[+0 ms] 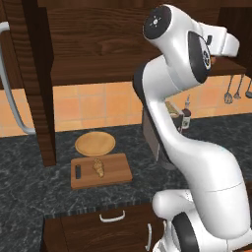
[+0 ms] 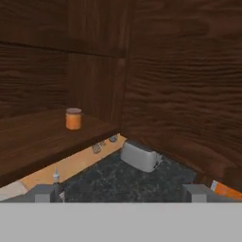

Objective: From the different types of pastries on the counter, select a croissant and place it on the cutting board. Then retrieve a jar of jam from the cabinet and place it alongside the croissant on the cutting board.

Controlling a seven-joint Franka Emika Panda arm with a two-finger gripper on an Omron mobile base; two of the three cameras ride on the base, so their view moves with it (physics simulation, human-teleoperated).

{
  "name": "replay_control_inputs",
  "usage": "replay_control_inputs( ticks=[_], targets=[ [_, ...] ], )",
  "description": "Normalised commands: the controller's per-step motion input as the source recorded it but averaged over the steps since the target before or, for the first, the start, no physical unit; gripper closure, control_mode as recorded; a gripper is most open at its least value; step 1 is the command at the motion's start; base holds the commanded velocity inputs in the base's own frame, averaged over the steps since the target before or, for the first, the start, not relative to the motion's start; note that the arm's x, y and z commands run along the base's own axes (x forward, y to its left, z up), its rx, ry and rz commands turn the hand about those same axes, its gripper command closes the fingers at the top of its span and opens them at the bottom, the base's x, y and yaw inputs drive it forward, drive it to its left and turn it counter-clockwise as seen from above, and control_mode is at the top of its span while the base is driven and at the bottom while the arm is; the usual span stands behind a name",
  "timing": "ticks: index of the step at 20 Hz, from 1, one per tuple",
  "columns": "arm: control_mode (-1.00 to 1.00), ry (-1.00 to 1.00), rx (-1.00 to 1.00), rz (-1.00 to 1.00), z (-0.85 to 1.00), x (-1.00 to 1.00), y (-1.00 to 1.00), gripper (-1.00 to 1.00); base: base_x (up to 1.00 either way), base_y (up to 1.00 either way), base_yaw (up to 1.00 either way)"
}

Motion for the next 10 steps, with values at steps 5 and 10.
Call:
replay_control_inputs(
  ticks=[5,10],
  targets=[
    [-1.0,0.18,0.18,0.01,0.1,0.95,-0.06,-1.0,0.0,0.0,0.0],
    [-1.0,-0.02,-0.07,0.13,-0.01,0.76,0.0,-1.0,0.0,0.0,0.0]
  ],
)
